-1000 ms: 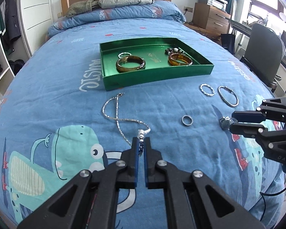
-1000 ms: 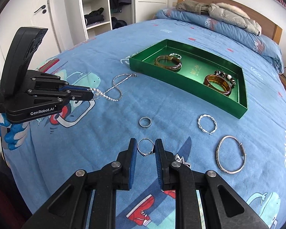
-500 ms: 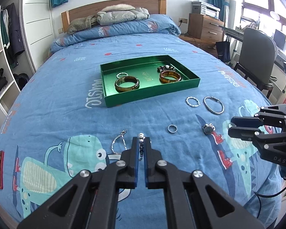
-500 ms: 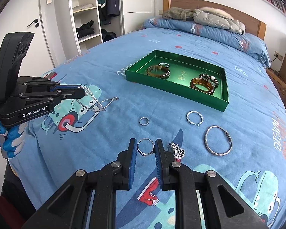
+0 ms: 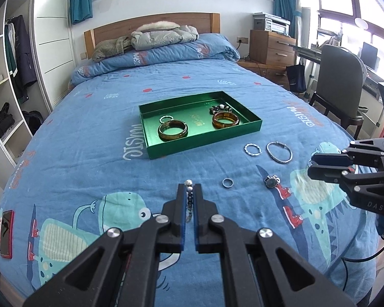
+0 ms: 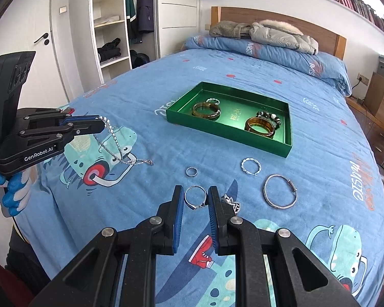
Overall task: Organize jewelry
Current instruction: 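Lift the pearl necklace with the left tool while the right tool grasps the silver ring, then lower the necklace with the left tool while the right tool lowers the ring into the tray, releasing both, then withdraw both open tools from the green tray back over the bed, then grasp a small silver ring with the left tool while the right tool grasps the chunky silver ring, then carry the small ring with the left tool while the right tool carries the chunky ring into the tray, then open both tools to release the rings in the tray and withdraw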
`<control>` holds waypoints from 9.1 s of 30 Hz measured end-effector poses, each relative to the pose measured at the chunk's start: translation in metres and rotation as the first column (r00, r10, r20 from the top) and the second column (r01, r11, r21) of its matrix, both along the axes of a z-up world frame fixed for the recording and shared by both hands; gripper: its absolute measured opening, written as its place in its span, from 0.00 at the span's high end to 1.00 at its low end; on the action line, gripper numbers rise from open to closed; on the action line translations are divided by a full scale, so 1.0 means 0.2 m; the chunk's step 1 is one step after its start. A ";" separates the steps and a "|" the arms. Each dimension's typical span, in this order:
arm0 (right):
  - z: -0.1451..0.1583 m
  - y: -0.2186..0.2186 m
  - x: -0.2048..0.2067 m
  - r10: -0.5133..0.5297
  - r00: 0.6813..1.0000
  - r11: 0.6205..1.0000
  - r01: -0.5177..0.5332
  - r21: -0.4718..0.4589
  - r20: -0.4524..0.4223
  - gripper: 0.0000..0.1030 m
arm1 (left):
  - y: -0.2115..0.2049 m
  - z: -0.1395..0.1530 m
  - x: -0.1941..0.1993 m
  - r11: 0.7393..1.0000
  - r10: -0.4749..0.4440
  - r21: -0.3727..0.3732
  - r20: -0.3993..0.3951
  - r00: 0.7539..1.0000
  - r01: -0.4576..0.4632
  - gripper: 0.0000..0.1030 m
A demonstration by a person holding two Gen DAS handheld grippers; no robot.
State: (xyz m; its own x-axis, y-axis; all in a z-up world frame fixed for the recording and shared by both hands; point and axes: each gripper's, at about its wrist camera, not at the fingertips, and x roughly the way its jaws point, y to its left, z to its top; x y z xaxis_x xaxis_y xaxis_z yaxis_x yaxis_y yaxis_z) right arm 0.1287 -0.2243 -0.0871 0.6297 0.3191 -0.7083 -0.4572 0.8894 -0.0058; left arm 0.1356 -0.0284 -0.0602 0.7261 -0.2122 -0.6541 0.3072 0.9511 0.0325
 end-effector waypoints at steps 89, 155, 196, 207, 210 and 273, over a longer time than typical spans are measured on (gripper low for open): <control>0.58 -0.37 0.04 -0.180 0.971 0.983 0.172 0.067 0.155 0.58 | 0.09 0.39 0.20 0.986 0.165 -0.018 0.025 0.986 -0.165 0.69; -0.55 -0.27 0.37 0.122 0.974 0.981 -0.090 0.173 -0.190 0.58 | -0.44 -0.63 0.54 0.994 -0.104 -0.012 -0.272 0.957 0.105 0.70; -0.28 -0.28 -0.03 -0.029 0.997 0.990 0.038 0.138 -0.067 0.83 | -0.10 -0.29 0.21 0.991 -0.072 -0.127 -0.163 0.984 0.051 0.82; -0.02 -0.26 0.29 -0.082 0.995 0.989 0.074 0.127 0.053 0.83 | 0.00 -0.12 0.58 0.986 -0.014 -0.168 -0.117 0.993 -0.006 0.82; 0.06 -0.26 0.47 -0.108 0.991 0.985 0.095 0.146 0.085 0.83 | 0.00 -0.10 0.77 0.984 0.012 -0.175 -0.115 0.993 -0.032 0.82; 0.17 -0.42 0.01 -0.402 0.915 0.909 0.394 0.139 0.033 0.56 | 0.13 0.13 0.06 0.964 0.264 0.006 0.009 0.964 -0.264 0.66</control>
